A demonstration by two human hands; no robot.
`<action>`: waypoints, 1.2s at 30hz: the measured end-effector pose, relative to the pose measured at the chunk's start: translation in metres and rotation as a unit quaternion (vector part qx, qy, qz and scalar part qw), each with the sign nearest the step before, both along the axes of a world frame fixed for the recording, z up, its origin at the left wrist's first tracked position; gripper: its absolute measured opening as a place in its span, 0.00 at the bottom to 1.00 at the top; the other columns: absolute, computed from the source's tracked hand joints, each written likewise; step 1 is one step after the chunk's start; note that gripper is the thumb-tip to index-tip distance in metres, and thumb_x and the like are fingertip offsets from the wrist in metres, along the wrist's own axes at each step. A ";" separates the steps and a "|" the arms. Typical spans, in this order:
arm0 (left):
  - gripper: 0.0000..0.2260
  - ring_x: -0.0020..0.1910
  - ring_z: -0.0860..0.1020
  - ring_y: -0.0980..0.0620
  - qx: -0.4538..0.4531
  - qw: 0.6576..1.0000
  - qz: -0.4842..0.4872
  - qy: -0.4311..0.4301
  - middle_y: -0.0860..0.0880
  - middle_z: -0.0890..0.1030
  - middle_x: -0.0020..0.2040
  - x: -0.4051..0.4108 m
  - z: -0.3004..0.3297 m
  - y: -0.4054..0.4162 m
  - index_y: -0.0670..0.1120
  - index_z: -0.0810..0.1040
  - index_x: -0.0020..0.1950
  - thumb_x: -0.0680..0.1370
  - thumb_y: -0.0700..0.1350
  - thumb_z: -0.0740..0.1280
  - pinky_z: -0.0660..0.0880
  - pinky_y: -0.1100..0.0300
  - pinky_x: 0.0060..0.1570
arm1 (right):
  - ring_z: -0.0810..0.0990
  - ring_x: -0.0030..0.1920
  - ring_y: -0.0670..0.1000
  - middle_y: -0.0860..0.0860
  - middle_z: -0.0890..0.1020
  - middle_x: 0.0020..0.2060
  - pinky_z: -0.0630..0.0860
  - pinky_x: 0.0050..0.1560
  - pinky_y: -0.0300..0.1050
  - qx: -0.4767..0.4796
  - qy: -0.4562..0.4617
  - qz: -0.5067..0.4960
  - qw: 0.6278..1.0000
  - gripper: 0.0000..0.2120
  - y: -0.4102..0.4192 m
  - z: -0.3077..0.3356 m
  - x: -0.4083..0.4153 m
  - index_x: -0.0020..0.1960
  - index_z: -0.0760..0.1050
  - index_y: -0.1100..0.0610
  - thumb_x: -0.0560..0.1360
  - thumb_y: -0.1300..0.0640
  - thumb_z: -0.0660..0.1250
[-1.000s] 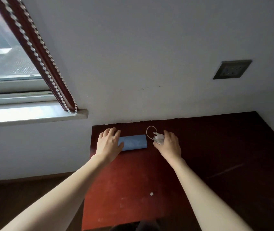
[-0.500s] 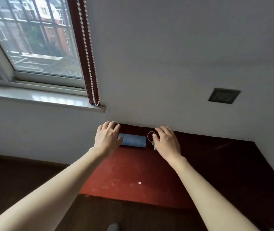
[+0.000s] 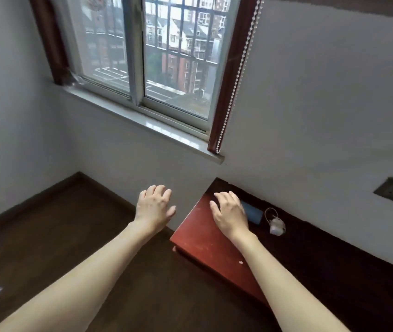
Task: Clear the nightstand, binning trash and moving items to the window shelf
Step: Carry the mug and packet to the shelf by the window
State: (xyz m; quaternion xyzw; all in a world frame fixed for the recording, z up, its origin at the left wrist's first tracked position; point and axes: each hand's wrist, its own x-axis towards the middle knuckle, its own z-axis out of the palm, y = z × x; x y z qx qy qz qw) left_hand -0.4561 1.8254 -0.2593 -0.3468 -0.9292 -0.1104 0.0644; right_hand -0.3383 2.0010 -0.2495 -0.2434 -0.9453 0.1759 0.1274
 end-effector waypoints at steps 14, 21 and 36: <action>0.21 0.70 0.64 0.46 -0.007 0.971 0.237 -0.022 0.47 0.68 0.70 -0.143 -0.012 -0.253 0.46 0.70 0.68 0.77 0.54 0.61 0.61 0.51 0.67 | 0.61 0.72 0.54 0.53 0.74 0.66 0.61 0.70 0.46 0.004 -0.012 0.200 0.980 0.19 -0.201 -0.021 -0.224 0.68 0.70 0.58 0.80 0.50 0.56; 0.21 0.69 0.64 0.46 -0.011 0.949 0.315 -0.031 0.47 0.69 0.70 -0.200 -0.019 -0.352 0.46 0.70 0.67 0.77 0.54 0.61 0.62 0.51 0.67 | 0.65 0.70 0.56 0.54 0.76 0.61 0.60 0.69 0.45 0.005 -0.004 0.264 0.964 0.18 -0.286 -0.032 -0.318 0.65 0.72 0.59 0.80 0.52 0.57; 0.21 0.65 0.70 0.42 0.024 0.870 0.491 -0.043 0.43 0.73 0.65 -0.361 -0.056 -0.489 0.44 0.73 0.64 0.74 0.51 0.66 0.66 0.48 0.61 | 0.71 0.64 0.59 0.57 0.80 0.57 0.67 0.64 0.49 0.025 0.003 0.456 0.889 0.17 -0.438 -0.059 -0.566 0.62 0.75 0.63 0.78 0.54 0.60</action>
